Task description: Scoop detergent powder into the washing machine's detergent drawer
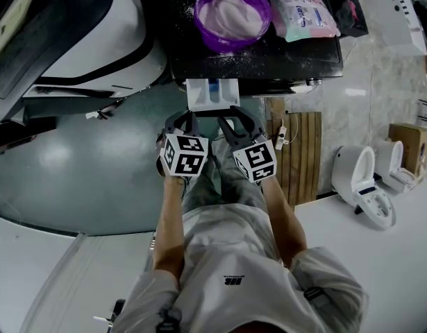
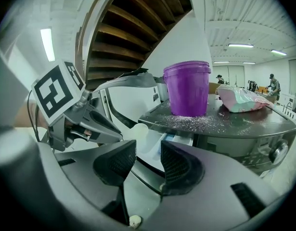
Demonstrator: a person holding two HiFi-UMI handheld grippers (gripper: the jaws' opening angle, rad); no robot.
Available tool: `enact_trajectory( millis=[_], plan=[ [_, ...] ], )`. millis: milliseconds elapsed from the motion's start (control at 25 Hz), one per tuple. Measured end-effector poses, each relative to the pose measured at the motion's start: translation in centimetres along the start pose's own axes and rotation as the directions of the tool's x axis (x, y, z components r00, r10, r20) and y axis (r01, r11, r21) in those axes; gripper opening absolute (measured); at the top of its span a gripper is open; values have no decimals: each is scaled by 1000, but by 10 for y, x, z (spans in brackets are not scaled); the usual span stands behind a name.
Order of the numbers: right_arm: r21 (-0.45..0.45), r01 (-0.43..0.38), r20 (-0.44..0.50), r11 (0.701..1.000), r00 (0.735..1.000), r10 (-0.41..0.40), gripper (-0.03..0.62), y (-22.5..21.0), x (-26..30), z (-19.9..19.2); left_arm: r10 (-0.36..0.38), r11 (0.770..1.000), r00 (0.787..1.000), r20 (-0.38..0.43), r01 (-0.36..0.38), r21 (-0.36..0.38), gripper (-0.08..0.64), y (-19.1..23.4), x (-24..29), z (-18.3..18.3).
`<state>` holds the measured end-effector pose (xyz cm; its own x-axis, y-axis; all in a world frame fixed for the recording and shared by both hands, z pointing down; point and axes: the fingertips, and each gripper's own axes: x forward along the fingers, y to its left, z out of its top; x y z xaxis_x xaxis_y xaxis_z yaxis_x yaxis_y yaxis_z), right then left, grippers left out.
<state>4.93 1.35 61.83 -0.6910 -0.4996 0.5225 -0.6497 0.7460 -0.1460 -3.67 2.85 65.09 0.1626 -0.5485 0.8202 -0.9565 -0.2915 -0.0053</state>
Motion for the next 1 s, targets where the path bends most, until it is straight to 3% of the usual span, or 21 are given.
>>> enact_trajectory(
  millis=[360, 560, 800, 1000],
  plan=[
    [11, -2, 2, 1000, 1000, 2, 160, 0, 1, 2, 84, 983, 996, -35, -78, 167, 15, -1, 1, 0],
    [20, -3, 1, 1000, 1000, 3, 160, 1, 1, 2, 142, 955, 989, -47, -125, 269, 15, 1, 1, -1],
    [10, -2, 1, 1000, 1000, 2, 160, 1, 2, -2, 172, 932, 984, -47, -147, 330, 15, 2, 0, -1],
    [11, 3, 0, 1000, 1000, -3, 160, 1, 4, -2, 215, 895, 976, -44, -179, 409, 15, 3, 0, -1]
  ],
)
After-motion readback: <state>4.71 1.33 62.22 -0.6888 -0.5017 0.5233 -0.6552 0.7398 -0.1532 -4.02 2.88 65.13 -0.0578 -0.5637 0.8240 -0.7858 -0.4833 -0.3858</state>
